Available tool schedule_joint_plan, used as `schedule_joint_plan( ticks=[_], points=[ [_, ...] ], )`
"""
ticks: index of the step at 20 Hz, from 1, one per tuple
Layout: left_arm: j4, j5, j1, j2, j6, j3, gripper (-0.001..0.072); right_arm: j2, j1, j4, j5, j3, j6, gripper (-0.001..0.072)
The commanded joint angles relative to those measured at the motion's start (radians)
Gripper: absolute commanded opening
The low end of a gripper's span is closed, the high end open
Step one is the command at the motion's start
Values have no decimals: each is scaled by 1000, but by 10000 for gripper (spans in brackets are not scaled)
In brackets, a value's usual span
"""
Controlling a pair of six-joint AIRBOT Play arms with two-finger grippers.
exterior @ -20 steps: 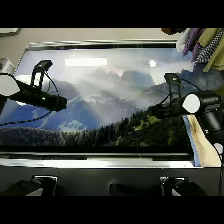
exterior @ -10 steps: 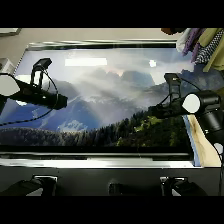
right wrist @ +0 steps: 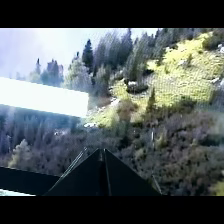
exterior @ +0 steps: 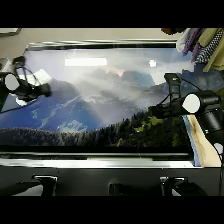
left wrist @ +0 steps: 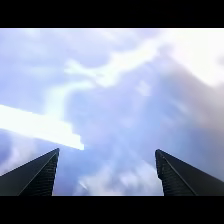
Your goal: Fold the clothes and pants, and hang the long-sleeved shirts on hangers.
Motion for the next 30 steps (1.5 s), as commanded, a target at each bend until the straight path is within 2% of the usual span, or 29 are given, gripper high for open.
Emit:
schedule_joint_plan(
  ticks=[1,5,8,10,14,15,17,21,24,30],
  points=[
    [60,194,228,-162,-70,7,720,1,1,0,0,0,2,33],
    [51,383,370,-313,-89,39,720,1,1,0,0,1,2,33],
    [50,529,389,-400,-89,74,720,1,1,0,0,1,2,33],
    [40,573,383,-472,-89,115,720,1,1,0,0,0,2,33],
    [28,575,381,-590,-89,208,720,1,1,0,0,1,2,33],
    [28,558,381,-603,-88,227,639,1,1,0,0,0,2,33],
    [9,476,376,-603,-55,250,26,1,1,0,0,0,2,33],
    [-210,303,342,-533,149,253,12,1,1,0,0,1,2,33],
    [-383,162,265,-418,297,236,9,1,1,0,0,1,2,33],
    [-648,26,-5,-30,295,-38,9,1,1,0,0,0,2,33]
  ],
)
